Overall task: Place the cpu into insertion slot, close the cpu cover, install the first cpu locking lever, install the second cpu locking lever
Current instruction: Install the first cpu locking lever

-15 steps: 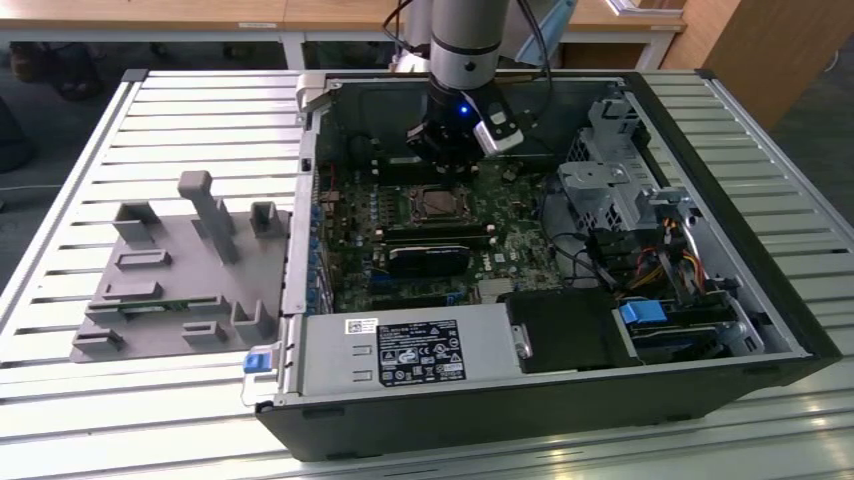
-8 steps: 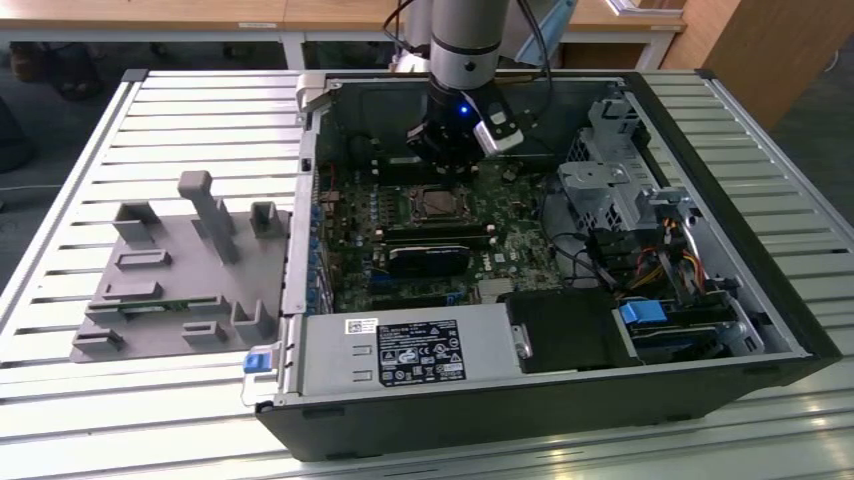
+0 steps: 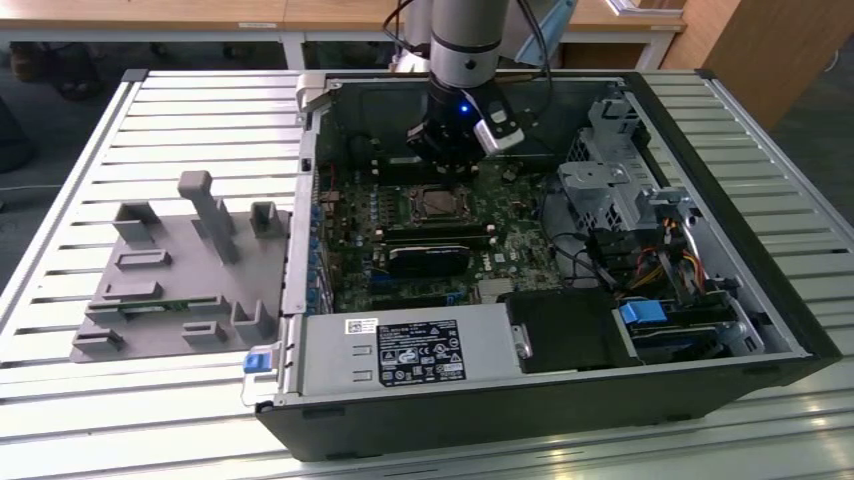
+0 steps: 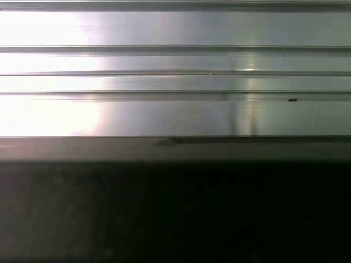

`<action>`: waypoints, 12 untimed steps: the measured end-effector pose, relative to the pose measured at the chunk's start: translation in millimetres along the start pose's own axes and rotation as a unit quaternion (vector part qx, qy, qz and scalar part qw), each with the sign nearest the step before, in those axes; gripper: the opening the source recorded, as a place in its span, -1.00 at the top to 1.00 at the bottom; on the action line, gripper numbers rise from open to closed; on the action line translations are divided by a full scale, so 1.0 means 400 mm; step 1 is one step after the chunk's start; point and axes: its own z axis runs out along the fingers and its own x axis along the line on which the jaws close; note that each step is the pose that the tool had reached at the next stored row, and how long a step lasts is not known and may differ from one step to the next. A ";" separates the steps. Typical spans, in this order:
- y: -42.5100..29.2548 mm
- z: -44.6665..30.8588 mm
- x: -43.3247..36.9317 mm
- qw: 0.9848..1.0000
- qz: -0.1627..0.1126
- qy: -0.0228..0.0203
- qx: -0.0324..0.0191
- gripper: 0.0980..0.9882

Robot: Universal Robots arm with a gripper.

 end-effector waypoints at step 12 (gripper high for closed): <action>0.005 0.007 -0.002 1.000 0.000 0.000 0.013 0.98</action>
